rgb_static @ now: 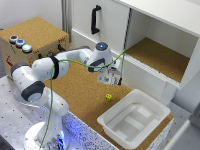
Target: Put the pink block inside the right cabinet
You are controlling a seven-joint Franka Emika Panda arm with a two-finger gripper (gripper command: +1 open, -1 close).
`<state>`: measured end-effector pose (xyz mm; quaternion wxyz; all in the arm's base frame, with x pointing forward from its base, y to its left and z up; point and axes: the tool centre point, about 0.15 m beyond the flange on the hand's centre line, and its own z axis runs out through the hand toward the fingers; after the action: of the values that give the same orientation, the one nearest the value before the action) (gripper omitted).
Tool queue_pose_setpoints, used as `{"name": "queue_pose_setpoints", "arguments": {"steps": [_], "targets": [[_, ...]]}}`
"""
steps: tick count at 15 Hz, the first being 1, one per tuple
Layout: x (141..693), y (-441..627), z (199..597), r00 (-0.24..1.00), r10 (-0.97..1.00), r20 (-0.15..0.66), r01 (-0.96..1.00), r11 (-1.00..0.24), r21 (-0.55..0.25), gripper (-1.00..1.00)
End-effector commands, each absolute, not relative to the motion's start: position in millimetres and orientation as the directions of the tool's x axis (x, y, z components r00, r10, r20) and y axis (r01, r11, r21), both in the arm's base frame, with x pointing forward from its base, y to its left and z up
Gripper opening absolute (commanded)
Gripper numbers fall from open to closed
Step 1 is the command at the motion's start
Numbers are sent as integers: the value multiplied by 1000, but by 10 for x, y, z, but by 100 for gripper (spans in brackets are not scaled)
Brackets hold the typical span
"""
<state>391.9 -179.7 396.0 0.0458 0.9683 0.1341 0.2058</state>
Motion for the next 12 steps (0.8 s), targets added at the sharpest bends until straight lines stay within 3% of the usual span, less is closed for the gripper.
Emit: {"name": "queue_pose_setpoints", "arguments": {"steps": [1,6,9,12], "targets": [[4009,-2210,4046,918,220,330,200,-975,94,-100],[4336,-2498,4513,902,175,395,120,-980,159,-100],[4779,-2694,4836,899,106,426,70,-993,99,-100],[5157,-2664,5043,882,102,460,48,-991,127,-100]]}}
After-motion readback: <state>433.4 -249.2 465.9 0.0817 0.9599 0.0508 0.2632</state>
